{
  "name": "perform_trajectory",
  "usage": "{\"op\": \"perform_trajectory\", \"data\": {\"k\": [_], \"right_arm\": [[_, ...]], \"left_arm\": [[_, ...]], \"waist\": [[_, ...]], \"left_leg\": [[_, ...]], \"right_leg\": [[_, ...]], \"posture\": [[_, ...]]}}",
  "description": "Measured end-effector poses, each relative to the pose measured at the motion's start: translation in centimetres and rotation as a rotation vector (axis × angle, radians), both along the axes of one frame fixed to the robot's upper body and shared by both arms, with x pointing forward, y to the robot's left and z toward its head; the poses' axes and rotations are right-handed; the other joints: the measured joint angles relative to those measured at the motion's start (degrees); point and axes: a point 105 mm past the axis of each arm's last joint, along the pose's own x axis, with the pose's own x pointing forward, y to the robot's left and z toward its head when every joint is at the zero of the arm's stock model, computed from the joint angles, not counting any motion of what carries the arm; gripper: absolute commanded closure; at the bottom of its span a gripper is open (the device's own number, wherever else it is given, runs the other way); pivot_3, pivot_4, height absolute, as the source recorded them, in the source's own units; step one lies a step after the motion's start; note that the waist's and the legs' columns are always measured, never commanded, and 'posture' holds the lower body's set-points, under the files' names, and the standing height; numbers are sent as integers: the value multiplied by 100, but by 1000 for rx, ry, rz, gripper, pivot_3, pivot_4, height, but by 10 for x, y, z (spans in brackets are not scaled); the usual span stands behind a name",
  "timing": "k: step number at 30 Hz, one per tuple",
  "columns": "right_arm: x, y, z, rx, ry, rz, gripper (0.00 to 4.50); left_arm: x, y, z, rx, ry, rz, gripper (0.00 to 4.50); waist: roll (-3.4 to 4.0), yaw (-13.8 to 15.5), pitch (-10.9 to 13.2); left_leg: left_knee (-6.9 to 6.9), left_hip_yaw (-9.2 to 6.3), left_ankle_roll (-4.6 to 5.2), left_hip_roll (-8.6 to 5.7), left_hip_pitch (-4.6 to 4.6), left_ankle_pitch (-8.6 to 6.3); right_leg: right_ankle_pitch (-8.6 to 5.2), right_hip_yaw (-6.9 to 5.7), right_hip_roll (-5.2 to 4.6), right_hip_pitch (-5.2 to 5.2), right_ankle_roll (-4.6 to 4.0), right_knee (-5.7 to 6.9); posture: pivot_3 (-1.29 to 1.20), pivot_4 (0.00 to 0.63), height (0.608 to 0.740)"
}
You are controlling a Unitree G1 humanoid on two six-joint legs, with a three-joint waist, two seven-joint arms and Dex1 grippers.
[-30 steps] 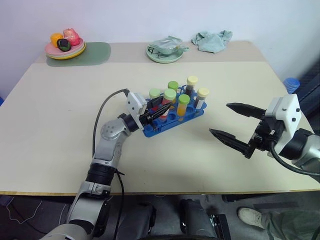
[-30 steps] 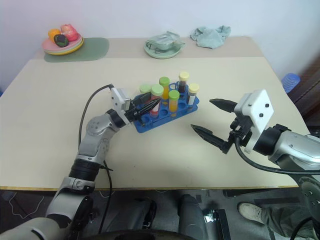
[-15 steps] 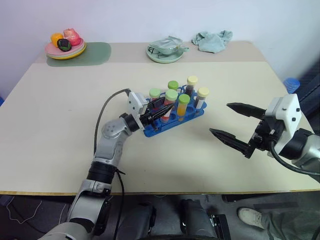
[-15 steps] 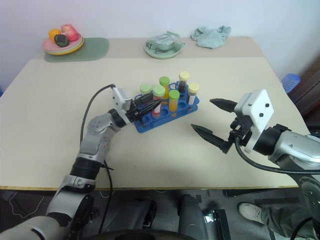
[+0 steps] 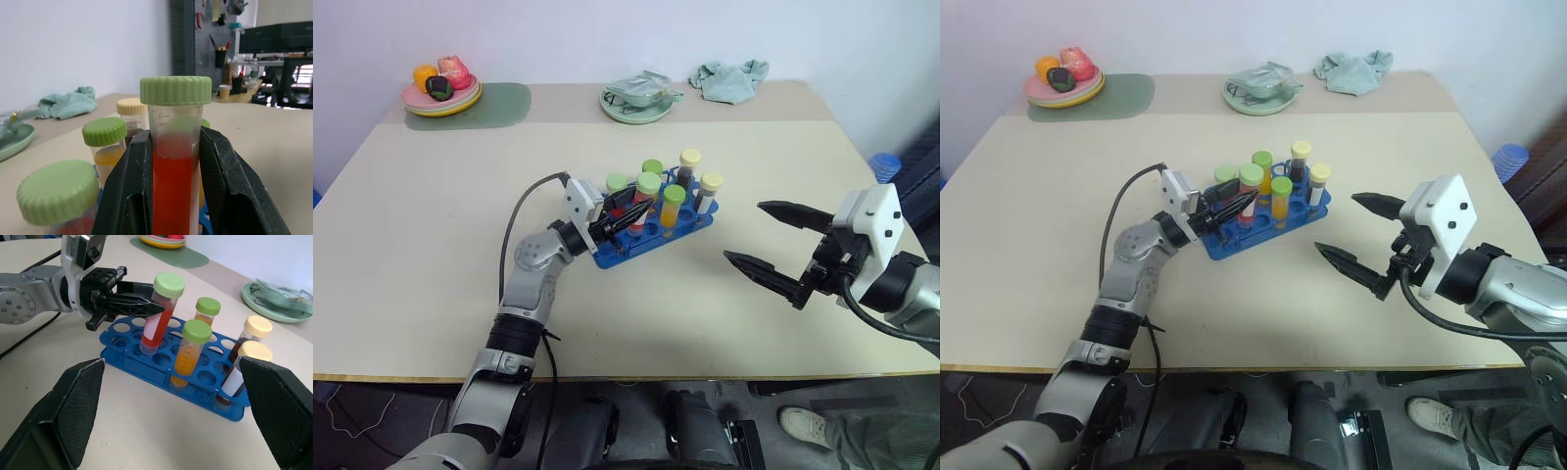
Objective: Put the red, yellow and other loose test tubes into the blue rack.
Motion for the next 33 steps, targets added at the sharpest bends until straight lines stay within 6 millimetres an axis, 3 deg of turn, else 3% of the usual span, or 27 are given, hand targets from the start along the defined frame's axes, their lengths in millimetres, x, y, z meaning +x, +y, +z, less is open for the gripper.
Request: {"op": "perform_trajectory", "data": {"k": [18,33], "right_arm": [[0,0,-1,1,-1,-1,0],[-3,3,-1,0,-15,-9,0]], "left_arm": [[-1,4,3,-51,8,77,3750],[3,-7,9,-75,44,72,3750]], "waist": [[-1,-1,1],[-3,-2,2]], "left_leg": [[-1,0,0,0,-2,0],[-1,0,1,0,-4,-1]], "right_leg": [[0,0,0,-2,0,-2],[0,0,0,-2,1,-5]], "posture": [[0,150,740],[0,150,740]]}}
